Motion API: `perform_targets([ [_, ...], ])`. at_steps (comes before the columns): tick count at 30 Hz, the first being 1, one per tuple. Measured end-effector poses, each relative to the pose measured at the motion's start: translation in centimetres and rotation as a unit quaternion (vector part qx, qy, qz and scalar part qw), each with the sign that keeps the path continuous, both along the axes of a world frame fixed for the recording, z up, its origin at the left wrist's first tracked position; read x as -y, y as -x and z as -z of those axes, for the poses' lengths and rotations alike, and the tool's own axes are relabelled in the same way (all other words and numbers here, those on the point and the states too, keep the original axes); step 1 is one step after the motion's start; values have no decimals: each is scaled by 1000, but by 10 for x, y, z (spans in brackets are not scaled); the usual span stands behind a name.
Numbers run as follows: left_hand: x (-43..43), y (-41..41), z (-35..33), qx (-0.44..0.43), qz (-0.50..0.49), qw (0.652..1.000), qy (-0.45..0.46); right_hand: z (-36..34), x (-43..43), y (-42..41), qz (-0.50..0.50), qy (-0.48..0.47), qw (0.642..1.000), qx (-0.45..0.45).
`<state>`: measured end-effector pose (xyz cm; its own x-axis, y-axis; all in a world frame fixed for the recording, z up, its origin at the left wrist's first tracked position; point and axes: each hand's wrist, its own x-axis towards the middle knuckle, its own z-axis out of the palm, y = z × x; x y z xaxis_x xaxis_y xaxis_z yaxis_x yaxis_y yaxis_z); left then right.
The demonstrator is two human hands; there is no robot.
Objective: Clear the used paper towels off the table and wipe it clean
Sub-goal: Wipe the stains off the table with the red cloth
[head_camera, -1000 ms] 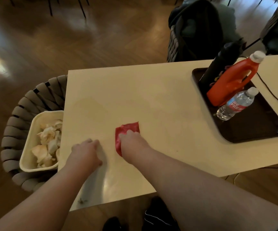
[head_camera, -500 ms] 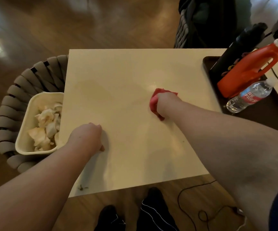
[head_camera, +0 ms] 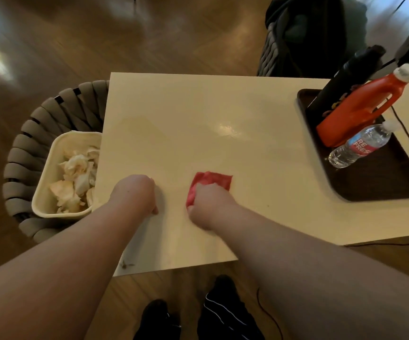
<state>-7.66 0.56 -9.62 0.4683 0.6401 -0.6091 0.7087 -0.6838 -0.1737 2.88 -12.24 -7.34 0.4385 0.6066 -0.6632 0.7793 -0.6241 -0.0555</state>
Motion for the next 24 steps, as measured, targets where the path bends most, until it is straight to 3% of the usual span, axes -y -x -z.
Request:
perform_targets([
  [6,-5,-8,6,-24,-7,1000,10,8,-16,42,-46,-37,996,-66],
  [11,-7,8,15,21,43,998,-44,-2,27,55,-88,-96,988,-82],
  [19,-3,10,6,27,35,999,-24,-17,85,-22,-25,-66,997,11],
  [24,-1,9,8,6,28,999,-19,-11,79,-60,-49,-60,997,26],
])
